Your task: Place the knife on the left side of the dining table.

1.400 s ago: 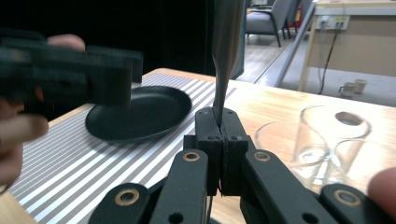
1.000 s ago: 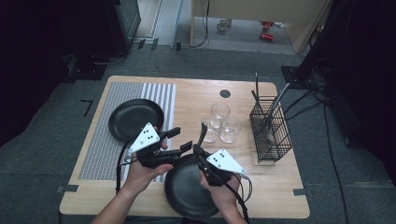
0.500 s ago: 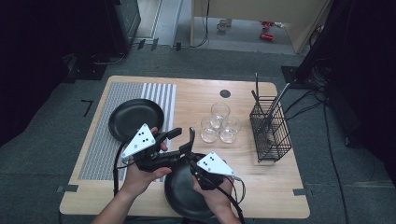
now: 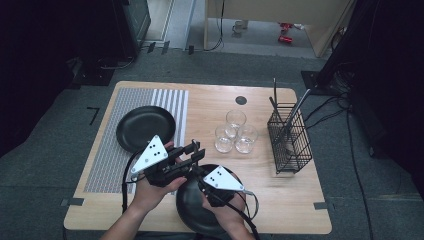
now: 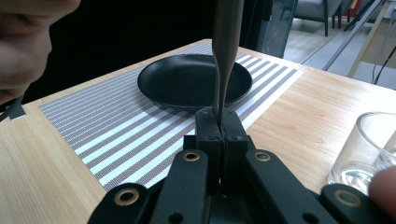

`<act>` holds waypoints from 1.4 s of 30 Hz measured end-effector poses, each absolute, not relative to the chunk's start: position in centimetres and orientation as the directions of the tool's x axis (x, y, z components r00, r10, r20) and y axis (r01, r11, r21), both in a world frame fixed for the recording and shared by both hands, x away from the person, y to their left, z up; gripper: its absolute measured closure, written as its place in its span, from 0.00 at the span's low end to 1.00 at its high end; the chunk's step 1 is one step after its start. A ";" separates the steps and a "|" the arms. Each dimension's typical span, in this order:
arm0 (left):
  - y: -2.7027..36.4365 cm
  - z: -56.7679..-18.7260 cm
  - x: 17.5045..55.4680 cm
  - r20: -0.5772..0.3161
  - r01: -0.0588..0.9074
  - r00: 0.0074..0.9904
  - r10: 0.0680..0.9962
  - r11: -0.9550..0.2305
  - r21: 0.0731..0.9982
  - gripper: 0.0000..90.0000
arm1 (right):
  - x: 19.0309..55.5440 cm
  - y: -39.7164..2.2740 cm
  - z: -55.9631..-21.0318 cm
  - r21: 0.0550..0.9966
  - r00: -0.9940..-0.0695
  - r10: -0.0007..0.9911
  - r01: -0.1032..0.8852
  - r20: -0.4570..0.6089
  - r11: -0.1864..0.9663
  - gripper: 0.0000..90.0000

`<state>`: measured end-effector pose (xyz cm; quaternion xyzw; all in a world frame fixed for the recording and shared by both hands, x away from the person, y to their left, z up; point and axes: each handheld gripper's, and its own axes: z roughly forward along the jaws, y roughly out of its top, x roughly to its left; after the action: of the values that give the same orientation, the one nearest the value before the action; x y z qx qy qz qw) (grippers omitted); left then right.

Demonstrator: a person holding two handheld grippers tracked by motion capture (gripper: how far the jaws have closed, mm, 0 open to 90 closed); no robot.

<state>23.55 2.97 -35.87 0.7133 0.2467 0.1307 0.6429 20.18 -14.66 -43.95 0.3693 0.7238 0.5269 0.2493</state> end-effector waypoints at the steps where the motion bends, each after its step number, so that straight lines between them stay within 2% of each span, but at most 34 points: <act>1: 3.0 -35.9 23.5 -0.132 0.184 0.845 0.518 -0.051 0.982 0.85 | 20.2 -14.7 -44.0 0.947 -0.603 0.798 0.271 0.027 0.173 1.00; 11: 3.9 -36.1 23.9 -0.150 0.182 0.812 0.565 0.000 0.983 0.86 | 20.2 -14.4 -44.0 0.950 -0.628 0.778 0.262 0.035 0.169 0.97; 24: 5.7 -35.6 24.6 -0.156 0.172 0.776 0.611 0.032 0.985 0.86 | 20.4 -14.3 -44.2 0.936 -0.672 0.738 0.290 0.051 0.200 0.68; 42: 7.5 -35.5 25.4 -0.154 0.161 0.746 0.647 0.049 0.986 0.87 | 21.0 -16.0 -43.9 0.916 -0.621 0.777 0.363 0.101 0.171 0.31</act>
<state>25.41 7.45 -35.53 0.6641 0.3043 0.1850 0.6573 21.00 -15.96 -43.91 0.3862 0.7381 0.5153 0.2012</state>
